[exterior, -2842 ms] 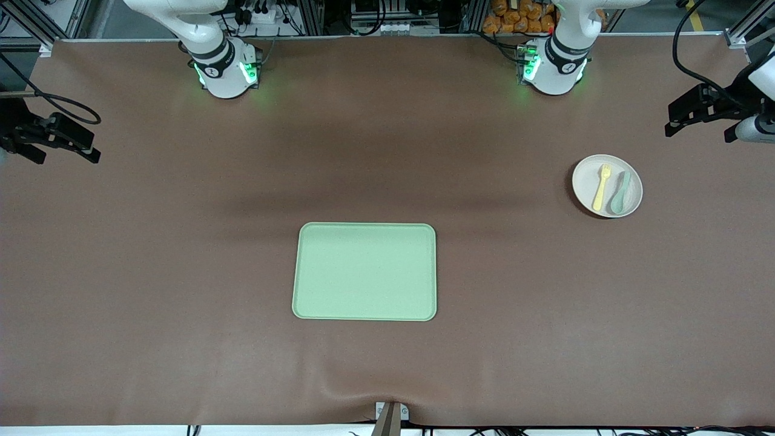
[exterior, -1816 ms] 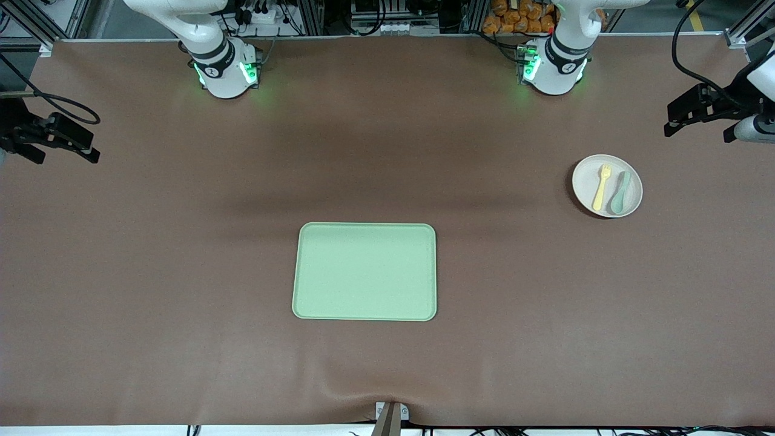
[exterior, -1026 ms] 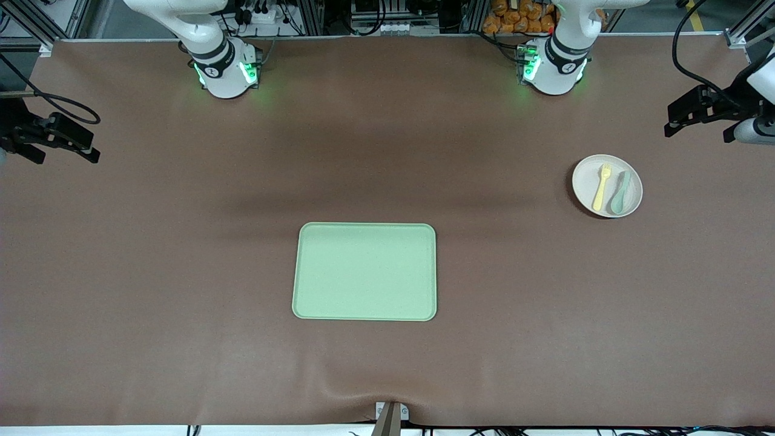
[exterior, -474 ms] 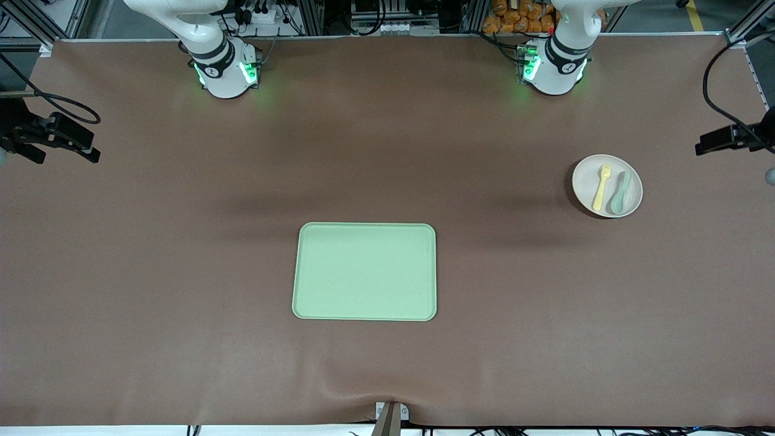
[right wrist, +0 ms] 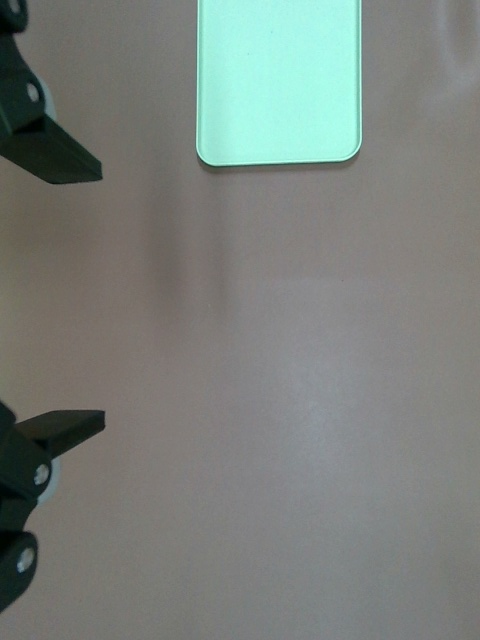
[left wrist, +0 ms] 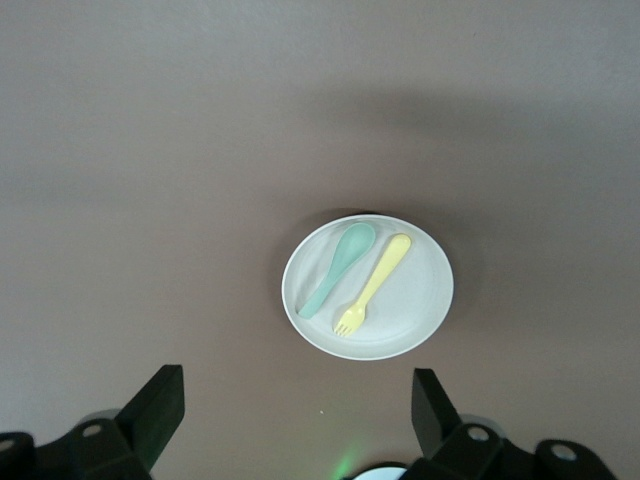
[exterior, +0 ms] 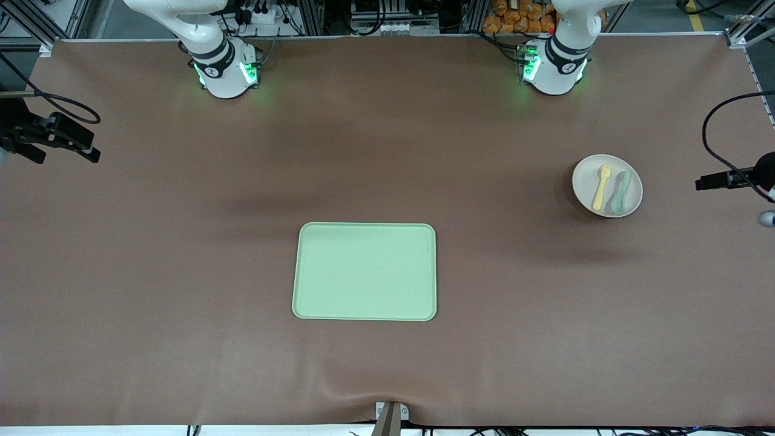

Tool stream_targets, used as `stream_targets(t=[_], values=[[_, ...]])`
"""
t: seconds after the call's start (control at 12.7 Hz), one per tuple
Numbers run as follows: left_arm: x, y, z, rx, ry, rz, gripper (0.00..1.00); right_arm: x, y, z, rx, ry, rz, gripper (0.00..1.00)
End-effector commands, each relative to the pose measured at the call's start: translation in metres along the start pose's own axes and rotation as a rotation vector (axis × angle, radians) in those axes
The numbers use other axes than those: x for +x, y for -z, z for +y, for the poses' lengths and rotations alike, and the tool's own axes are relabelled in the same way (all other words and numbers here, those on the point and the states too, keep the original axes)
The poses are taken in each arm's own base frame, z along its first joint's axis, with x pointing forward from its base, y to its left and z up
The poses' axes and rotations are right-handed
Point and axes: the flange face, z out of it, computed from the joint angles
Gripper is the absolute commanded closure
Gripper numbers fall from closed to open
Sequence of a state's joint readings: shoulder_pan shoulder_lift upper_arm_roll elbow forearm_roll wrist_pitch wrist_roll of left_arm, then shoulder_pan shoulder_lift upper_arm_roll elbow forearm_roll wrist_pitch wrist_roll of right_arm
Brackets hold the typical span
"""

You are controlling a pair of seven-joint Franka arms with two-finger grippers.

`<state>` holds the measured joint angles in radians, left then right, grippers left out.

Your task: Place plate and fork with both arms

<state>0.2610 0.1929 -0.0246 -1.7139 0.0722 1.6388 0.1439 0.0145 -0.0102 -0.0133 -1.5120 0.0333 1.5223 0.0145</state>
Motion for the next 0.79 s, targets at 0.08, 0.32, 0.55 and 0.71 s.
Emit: stream_targets(t=[0.08, 0.32, 0.55, 0.71], values=[[-0.006, -0.047, -0.015, 0.010, -0.089, 0.014, 0.00, -0.005, 0.003, 0.000, 0.015, 0.008, 0.001, 0.00], [0.011, -0.095, -0.027, -0.003, -0.130, 0.002, 0.00, -0.005, 0.003, 0.000, 0.015, 0.008, 0.001, 0.00], [0.022, -0.137, -0.024, -0.009, -0.144, -0.001, 0.00, -0.005, 0.003, 0.000, 0.015, 0.008, -0.001, 0.00], [0.015, -0.173, -0.021, -0.014, -0.179, -0.004, 0.00, -0.005, 0.003, 0.000, 0.015, 0.008, 0.001, 0.00]])
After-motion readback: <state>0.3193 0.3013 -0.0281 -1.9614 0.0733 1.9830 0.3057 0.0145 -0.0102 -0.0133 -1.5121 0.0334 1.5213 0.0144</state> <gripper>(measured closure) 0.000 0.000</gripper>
